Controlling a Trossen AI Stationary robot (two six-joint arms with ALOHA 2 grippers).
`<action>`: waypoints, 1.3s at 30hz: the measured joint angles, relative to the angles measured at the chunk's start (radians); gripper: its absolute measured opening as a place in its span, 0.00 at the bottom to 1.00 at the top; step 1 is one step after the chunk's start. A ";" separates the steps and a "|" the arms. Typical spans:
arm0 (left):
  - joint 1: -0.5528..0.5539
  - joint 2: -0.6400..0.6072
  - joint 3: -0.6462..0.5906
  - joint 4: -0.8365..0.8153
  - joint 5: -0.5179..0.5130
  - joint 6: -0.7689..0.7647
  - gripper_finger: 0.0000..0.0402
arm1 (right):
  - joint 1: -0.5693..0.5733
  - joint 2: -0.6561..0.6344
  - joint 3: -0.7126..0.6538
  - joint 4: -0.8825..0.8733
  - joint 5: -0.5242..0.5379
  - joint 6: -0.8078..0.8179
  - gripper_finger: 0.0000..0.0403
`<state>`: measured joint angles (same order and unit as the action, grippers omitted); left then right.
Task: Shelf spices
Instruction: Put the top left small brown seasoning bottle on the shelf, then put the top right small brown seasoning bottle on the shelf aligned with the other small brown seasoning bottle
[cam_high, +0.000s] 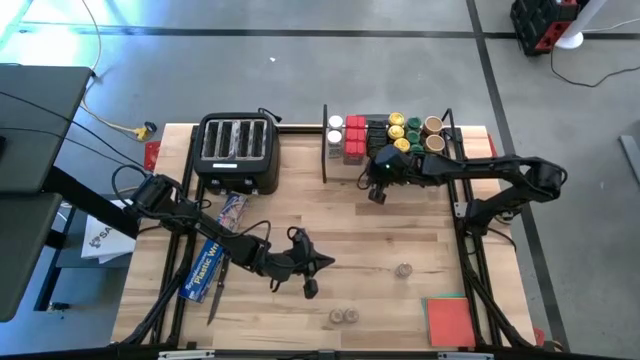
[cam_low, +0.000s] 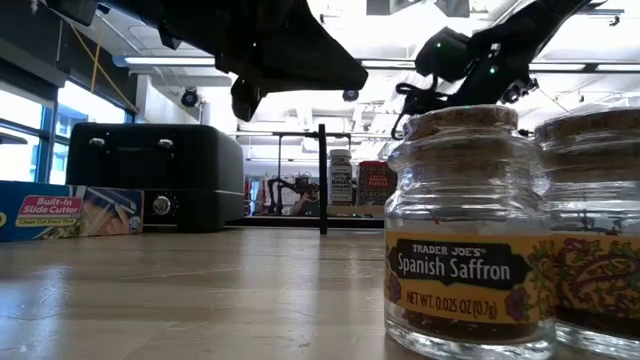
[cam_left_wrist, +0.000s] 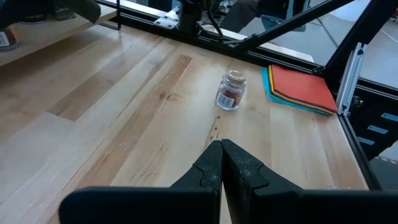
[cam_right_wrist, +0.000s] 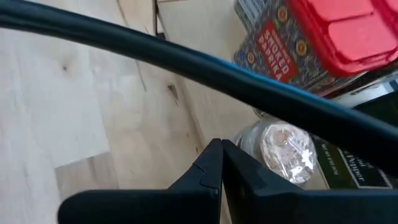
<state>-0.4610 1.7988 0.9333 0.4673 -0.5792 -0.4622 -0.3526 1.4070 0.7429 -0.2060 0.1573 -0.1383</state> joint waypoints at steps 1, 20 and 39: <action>0.000 0.000 0.000 -0.001 0.000 0.000 0.00 | 0.004 -0.005 0.000 0.002 0.000 0.000 0.01; -0.011 0.000 0.000 -0.002 0.000 0.000 0.00 | 0.556 -0.274 0.101 -0.320 0.006 0.185 0.00; -0.003 0.000 0.000 -0.001 -0.009 0.003 0.00 | 0.971 -0.182 0.094 -0.474 -0.239 0.617 0.15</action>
<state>-0.4640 1.7988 0.9333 0.4664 -0.5878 -0.4594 0.6180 1.2251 0.8368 -0.6796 -0.0815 0.4784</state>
